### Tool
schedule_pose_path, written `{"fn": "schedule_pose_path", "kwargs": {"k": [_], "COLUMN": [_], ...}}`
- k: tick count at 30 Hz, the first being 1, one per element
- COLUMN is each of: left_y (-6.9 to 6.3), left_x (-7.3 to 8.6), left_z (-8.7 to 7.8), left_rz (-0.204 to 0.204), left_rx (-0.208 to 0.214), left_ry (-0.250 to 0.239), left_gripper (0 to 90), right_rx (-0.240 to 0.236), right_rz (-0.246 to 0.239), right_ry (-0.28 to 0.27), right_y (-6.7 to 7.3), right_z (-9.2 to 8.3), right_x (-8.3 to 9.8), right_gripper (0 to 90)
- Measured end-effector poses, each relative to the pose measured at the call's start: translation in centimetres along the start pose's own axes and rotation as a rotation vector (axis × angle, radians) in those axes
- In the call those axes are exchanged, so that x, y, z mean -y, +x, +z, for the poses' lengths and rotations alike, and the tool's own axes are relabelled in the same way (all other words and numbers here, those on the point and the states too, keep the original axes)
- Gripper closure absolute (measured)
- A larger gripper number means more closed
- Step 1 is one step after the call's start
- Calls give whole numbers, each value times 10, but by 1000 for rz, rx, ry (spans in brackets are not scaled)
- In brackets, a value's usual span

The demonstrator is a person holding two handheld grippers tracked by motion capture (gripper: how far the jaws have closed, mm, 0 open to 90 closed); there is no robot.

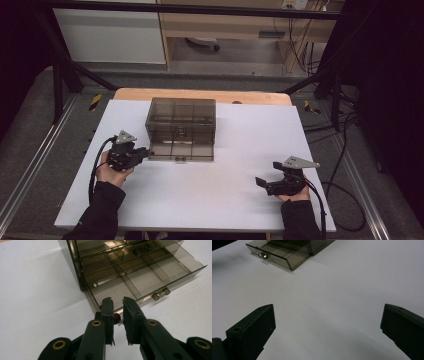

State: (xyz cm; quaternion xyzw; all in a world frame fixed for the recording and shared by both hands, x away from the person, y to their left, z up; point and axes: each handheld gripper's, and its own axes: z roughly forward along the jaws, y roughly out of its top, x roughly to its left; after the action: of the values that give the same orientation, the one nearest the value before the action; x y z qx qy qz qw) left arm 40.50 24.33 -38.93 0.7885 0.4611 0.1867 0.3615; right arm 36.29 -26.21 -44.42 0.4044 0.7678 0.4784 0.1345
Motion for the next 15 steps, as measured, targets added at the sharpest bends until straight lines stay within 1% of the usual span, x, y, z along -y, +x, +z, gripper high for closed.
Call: {"fn": "schedule_pose_path", "kwargs": {"k": [7, 15], "left_y": [-1, -1], "left_x": [-5, -10], "left_z": [5, 16], "left_rz": [-5, -12], "left_rx": [-1, 1], "left_ry": [1, 5], "left_gripper": [788, 788], "right_rx": [-1, 1], "right_rz": [0, -1], "right_ry": [2, 0], "right_y": [0, 0], "right_z": [0, 0], "right_x": [0, 0], "right_gripper": [4, 3]}}
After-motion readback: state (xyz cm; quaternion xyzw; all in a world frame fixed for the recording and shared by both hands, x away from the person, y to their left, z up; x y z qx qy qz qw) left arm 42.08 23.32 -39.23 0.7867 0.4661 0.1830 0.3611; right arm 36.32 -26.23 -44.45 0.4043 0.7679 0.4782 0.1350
